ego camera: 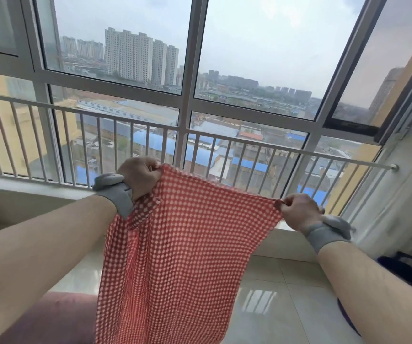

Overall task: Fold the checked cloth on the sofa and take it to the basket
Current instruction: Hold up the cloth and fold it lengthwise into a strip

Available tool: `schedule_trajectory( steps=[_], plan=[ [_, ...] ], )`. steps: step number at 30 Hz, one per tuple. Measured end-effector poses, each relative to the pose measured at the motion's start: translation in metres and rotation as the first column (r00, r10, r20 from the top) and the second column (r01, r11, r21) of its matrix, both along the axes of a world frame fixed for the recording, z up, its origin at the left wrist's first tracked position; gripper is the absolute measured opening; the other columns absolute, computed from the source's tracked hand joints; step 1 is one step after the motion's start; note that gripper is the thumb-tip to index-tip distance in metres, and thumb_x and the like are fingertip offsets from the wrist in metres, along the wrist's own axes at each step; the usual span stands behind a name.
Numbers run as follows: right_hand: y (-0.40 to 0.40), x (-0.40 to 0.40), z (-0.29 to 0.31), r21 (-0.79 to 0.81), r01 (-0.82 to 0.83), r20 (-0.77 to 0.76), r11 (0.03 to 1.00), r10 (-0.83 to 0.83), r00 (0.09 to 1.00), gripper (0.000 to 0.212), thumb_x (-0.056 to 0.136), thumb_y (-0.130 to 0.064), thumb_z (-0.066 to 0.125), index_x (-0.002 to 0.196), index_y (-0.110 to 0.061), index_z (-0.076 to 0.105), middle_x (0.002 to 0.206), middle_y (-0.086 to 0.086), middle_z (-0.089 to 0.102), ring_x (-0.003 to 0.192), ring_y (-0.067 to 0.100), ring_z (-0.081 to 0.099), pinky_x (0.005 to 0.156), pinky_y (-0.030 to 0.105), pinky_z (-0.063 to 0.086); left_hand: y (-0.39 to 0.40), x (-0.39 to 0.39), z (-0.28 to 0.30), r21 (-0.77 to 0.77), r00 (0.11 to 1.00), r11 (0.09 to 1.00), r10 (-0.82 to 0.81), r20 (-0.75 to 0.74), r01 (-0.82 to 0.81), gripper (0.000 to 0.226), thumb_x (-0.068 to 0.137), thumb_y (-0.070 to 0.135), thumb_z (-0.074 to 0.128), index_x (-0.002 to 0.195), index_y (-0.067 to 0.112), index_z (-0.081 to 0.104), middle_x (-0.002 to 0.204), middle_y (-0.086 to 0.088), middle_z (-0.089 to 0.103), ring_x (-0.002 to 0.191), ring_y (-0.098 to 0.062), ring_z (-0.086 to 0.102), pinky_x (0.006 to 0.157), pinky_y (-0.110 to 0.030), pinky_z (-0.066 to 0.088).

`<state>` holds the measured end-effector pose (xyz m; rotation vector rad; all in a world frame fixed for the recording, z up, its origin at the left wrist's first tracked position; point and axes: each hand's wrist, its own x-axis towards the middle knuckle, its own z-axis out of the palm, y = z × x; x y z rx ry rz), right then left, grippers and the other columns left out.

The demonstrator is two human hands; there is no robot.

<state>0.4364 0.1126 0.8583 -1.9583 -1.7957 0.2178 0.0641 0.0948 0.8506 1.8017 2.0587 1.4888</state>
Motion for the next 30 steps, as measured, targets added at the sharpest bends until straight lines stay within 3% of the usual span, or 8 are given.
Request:
schedule_trajectory(
  steps=[3, 5, 10, 15, 18, 22, 27, 30],
  plan=[
    [-0.002, 0.006, -0.001, 0.005, -0.115, -0.073, 0.993, 0.115, 0.991, 0.036, 0.086, -0.031, 0.067, 0.052, -0.021, 0.061, 0.055, -0.008, 0.060, 0.064, 0.019, 0.059, 0.058, 0.029, 0.041, 0.010, 0.009, 0.001, -0.029, 0.988, 0.989, 0.146, 0.043, -0.145, 0.015, 0.078, 0.029, 0.066, 0.072, 0.018, 0.074, 0.059, 0.000, 0.066, 0.060, -0.023, 0.062, 0.061, -0.034, 0.055],
    [-0.010, 0.003, -0.001, -0.025, -0.213, -0.121, 0.977, 0.209, 0.970, 0.029, 0.085, -0.028, 0.069, 0.058, -0.019, 0.066, 0.060, -0.001, 0.066, 0.063, 0.018, 0.060, 0.058, 0.030, 0.045, 0.013, 0.012, 0.005, -0.102, 0.976, 0.976, 0.202, 0.079, -0.194, 0.014, 0.077, 0.025, 0.066, 0.072, 0.015, 0.074, 0.063, -0.002, 0.067, 0.062, -0.021, 0.060, 0.060, -0.030, 0.051],
    [-0.031, -0.033, 0.010, -0.102, -0.481, -0.284, 0.871, 0.438, 0.853, 0.010, 0.081, -0.022, 0.076, 0.072, -0.027, 0.073, 0.122, 0.001, 0.061, 0.108, 0.018, 0.055, 0.090, 0.029, 0.045, 0.012, 0.041, 0.011, -0.099, 0.983, 0.987, 0.138, 0.119, -0.127, 0.012, 0.079, 0.019, 0.065, 0.072, 0.014, 0.073, 0.051, 0.011, 0.052, 0.052, -0.010, 0.049, 0.047, -0.021, 0.035],
    [-0.054, -0.090, 0.012, -0.200, -0.603, -0.326, 0.772, 0.528, 0.784, 0.018, 0.079, -0.028, 0.077, 0.069, -0.042, 0.071, 0.161, -0.005, 0.014, 0.145, 0.027, 0.019, 0.118, 0.050, 0.022, -0.006, 0.088, 0.033, -0.196, 0.988, 0.981, 0.014, 0.155, 0.017, 0.017, 0.086, 0.019, 0.059, 0.093, 0.011, 0.073, 0.090, -0.004, 0.072, 0.081, -0.019, 0.062, 0.075, -0.028, 0.052],
    [-0.063, -0.114, 0.004, -0.193, -0.658, -0.316, 0.728, 0.589, 0.744, 0.018, 0.079, -0.032, 0.077, 0.070, -0.047, 0.071, 0.154, -0.017, 0.017, 0.141, 0.023, 0.025, 0.115, 0.037, 0.024, -0.025, 0.108, 0.040, -0.198, 0.972, 0.978, -0.024, 0.234, 0.072, 0.019, 0.086, 0.014, 0.057, 0.093, 0.003, 0.071, 0.093, -0.015, 0.070, 0.088, -0.029, 0.064, 0.078, -0.033, 0.051],
    [-0.068, -0.129, -0.014, 0.022, -0.605, -0.381, 0.796, 0.566, 0.731, 0.037, 0.080, -0.028, 0.074, 0.052, -0.050, 0.064, 0.105, -0.031, 0.047, 0.091, -0.007, 0.052, 0.079, 0.008, 0.038, -0.048, 0.127, 0.039, -0.192, 0.939, 0.970, -0.078, 0.335, 0.150, 0.016, 0.083, 0.014, 0.059, 0.089, 0.005, 0.071, 0.081, -0.007, 0.064, 0.081, -0.022, 0.058, 0.074, -0.030, 0.047],
    [-0.071, -0.134, -0.036, 0.202, -0.350, -0.395, 0.915, 0.403, 0.825, 0.020, 0.081, -0.011, 0.066, 0.066, -0.024, 0.066, 0.078, -0.003, 0.064, 0.074, 0.018, 0.059, 0.074, 0.038, 0.052, -0.062, 0.133, 0.022, -0.123, 0.844, 0.948, -0.195, 0.500, 0.292, 0.016, 0.078, 0.023, 0.069, 0.092, 0.016, 0.071, 0.091, -0.001, 0.070, 0.089, -0.018, 0.064, 0.085, -0.038, 0.054],
    [-0.075, -0.129, -0.039, 0.248, -0.265, -0.490, 0.932, 0.357, 0.795, 0.008, 0.081, -0.012, 0.064, 0.082, -0.010, 0.072, 0.081, 0.006, 0.070, 0.077, 0.027, 0.064, 0.076, 0.048, 0.053, -0.066, 0.124, 0.010, 0.012, 0.629, 0.876, -0.356, 0.691, 0.482, 0.038, 0.069, 0.026, 0.071, 0.106, 0.023, 0.061, 0.100, -0.002, 0.062, 0.093, -0.021, 0.062, 0.089, -0.043, 0.054]
  ],
)
